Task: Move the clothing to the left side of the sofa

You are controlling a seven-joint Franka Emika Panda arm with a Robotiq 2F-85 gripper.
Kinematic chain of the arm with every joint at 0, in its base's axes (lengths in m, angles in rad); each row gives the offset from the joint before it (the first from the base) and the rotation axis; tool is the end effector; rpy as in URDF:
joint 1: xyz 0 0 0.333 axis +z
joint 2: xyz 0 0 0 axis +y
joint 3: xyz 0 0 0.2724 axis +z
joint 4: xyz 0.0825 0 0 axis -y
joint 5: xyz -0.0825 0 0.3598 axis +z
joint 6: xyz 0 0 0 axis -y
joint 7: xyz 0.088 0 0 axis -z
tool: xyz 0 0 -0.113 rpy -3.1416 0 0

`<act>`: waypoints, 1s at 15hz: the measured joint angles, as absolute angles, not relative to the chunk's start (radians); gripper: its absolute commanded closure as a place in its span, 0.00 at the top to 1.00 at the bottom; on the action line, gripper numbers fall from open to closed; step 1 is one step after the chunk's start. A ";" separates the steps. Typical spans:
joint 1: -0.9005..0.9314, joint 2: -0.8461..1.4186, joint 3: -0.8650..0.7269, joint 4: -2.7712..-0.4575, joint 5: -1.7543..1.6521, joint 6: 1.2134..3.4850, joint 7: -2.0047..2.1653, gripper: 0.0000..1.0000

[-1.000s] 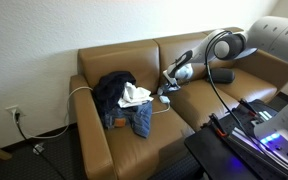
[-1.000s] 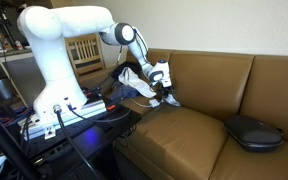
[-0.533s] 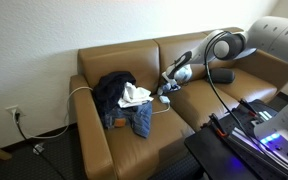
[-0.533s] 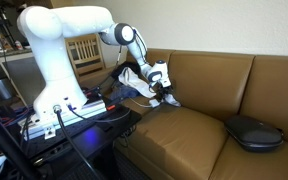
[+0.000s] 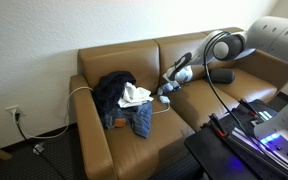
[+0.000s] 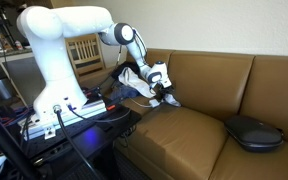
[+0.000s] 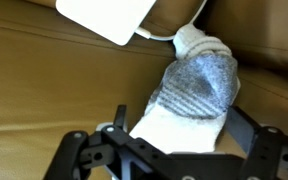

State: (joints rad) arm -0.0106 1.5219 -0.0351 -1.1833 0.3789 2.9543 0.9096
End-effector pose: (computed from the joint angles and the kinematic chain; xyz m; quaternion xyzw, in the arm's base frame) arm 0.6114 -0.0475 -0.1159 -0.7948 0.5924 -0.0951 0.0909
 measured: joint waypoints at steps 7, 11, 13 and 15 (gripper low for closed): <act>-0.004 1.522 -0.047 -1.187 0.373 2.966 0.863 1.00; -0.002 1.522 -0.063 -1.187 0.339 2.966 0.804 1.00; -0.002 1.522 -0.067 -1.187 0.326 2.967 0.772 1.00; -0.002 1.521 -0.068 -1.186 0.320 2.964 0.740 1.00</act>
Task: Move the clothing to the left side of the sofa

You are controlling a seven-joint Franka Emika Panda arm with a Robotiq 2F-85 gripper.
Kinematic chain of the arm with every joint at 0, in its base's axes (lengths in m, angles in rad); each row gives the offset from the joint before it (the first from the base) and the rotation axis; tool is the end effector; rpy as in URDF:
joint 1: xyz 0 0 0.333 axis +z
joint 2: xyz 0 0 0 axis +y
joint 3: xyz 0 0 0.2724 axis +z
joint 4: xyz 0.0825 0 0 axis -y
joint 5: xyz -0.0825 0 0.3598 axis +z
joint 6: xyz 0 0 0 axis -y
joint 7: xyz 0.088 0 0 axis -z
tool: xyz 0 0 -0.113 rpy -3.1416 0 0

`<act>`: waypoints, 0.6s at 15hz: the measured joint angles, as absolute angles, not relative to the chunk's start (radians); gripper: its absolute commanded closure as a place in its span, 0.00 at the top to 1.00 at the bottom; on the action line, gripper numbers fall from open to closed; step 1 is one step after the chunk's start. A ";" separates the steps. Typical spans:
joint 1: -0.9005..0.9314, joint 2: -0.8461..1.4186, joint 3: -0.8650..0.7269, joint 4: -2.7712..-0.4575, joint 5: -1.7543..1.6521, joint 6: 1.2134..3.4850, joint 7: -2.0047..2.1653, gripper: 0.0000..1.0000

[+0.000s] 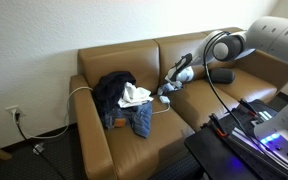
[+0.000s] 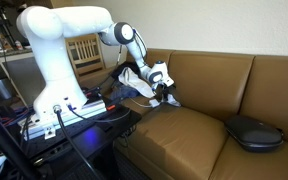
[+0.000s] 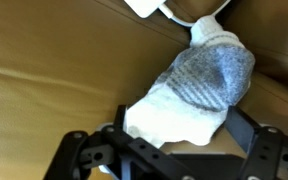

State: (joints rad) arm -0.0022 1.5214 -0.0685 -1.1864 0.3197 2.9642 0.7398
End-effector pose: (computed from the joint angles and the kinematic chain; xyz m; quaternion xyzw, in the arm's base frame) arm 0.6127 -0.0550 -0.1136 -0.8592 0.4942 -0.1175 0.0606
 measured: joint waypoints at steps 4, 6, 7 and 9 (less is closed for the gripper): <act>0.002 1.520 -0.080 -1.182 0.302 2.919 0.688 1.00; 0.028 1.518 -0.119 -1.182 0.295 2.864 0.690 1.00; 0.046 1.518 -0.144 -1.182 0.289 2.834 0.696 1.00; 0.081 1.514 -0.189 -1.182 0.270 2.772 0.721 1.00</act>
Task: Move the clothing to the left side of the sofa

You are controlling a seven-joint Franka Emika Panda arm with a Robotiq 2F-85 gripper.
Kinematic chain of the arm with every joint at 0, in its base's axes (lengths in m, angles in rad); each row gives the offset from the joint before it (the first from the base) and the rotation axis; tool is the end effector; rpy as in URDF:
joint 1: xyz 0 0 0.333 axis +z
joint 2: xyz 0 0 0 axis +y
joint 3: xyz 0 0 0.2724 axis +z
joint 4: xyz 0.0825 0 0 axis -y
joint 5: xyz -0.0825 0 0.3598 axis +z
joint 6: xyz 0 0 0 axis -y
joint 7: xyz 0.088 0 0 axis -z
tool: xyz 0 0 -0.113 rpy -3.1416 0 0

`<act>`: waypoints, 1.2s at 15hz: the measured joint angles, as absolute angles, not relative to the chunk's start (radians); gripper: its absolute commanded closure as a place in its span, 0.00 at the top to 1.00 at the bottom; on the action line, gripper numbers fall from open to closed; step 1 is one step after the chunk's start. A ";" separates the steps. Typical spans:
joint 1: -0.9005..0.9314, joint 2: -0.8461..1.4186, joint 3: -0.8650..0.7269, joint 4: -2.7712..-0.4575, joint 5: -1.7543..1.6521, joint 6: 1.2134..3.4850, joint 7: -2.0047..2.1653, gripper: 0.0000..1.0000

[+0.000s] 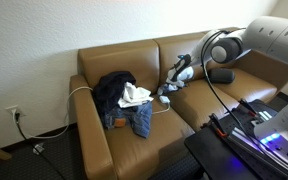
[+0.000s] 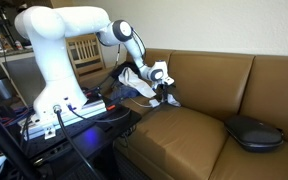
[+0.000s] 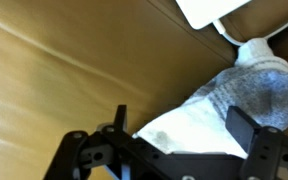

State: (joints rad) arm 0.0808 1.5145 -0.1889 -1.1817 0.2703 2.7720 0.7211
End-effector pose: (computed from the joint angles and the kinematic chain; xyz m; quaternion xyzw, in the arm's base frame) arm 0.6068 -0.0551 -0.1190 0.9005 -0.4301 0.0611 0.0178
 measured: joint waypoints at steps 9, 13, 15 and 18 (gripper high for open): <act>0.118 1.497 -0.238 -1.181 -0.059 2.533 1.135 1.00; 0.102 1.497 -0.245 -1.176 -0.180 2.415 1.400 1.00; 0.077 1.497 -0.238 -1.163 -0.209 2.344 1.502 1.00; 0.017 1.496 -0.193 -1.134 -0.229 2.226 1.582 1.00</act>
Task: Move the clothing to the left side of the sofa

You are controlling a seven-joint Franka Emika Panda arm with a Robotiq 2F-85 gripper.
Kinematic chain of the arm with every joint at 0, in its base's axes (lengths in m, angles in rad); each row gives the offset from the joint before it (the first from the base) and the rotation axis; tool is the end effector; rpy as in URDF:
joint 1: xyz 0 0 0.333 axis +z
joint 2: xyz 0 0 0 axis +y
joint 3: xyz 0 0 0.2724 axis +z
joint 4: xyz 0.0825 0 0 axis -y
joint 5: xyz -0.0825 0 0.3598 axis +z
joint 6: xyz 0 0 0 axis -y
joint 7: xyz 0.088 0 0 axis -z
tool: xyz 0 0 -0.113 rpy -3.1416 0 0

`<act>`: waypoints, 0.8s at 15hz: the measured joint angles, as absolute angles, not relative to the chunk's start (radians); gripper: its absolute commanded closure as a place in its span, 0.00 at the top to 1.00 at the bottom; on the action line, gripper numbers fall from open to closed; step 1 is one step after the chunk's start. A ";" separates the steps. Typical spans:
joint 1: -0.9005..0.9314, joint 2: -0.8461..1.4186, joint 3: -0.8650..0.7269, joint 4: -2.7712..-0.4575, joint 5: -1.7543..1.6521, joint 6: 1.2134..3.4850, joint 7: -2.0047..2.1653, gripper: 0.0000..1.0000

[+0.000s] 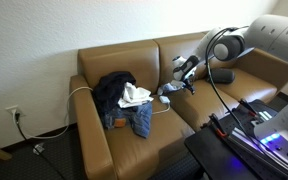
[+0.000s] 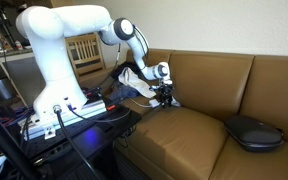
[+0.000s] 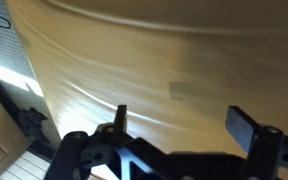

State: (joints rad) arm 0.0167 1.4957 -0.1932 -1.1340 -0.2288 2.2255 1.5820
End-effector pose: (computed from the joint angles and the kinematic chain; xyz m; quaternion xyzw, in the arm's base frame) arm 0.5641 -0.0973 -0.1290 0.7243 -0.6362 -0.0251 0.2648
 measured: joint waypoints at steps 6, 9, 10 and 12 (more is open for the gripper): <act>-0.087 1.495 -0.073 -1.101 -0.074 2.194 1.547 1.00; -0.106 1.495 -0.043 -1.080 0.066 2.220 1.501 1.00; -0.115 1.495 -0.030 -1.074 0.106 2.237 1.484 1.00; -0.134 1.494 -0.009 -1.065 0.174 2.270 1.448 1.00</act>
State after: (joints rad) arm -0.1341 1.4944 -0.0091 -1.0651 0.1737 2.2703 1.4477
